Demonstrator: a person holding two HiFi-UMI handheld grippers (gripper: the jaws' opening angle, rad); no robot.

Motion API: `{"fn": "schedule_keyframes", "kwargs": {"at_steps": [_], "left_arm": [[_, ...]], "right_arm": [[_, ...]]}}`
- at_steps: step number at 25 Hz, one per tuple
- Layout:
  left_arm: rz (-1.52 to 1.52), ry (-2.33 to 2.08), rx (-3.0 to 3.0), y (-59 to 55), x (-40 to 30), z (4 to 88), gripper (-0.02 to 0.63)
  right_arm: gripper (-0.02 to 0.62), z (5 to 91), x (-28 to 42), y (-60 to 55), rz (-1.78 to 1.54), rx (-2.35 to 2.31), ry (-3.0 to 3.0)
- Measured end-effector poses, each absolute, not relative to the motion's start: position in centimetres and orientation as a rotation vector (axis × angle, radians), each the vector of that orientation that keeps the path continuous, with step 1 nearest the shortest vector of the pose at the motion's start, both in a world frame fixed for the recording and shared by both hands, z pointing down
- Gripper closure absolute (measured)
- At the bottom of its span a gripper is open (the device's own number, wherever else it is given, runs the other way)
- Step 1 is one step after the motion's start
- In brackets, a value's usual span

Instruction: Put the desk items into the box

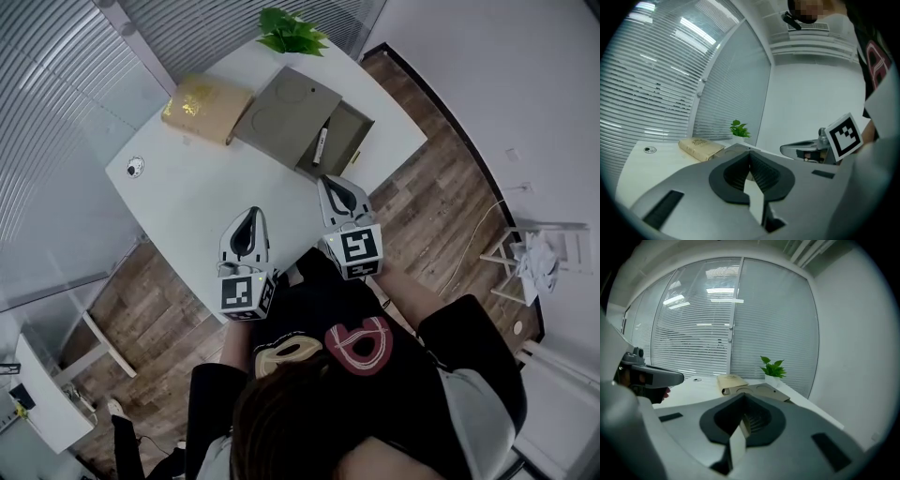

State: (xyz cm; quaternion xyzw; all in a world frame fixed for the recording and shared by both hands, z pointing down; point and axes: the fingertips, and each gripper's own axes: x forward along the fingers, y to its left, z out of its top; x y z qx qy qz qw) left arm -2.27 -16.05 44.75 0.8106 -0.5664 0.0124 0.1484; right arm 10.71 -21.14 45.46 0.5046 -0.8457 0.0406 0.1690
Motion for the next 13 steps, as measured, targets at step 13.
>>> {"fn": "schedule_keyframes", "kwargs": {"at_steps": [13], "left_arm": [[0.029,-1.639,2.328,-15.5,-3.5,44.9,0.589]], "right_arm": [[0.586,46.1,9.8,-20.4,0.085,1.394,-2.385]]}}
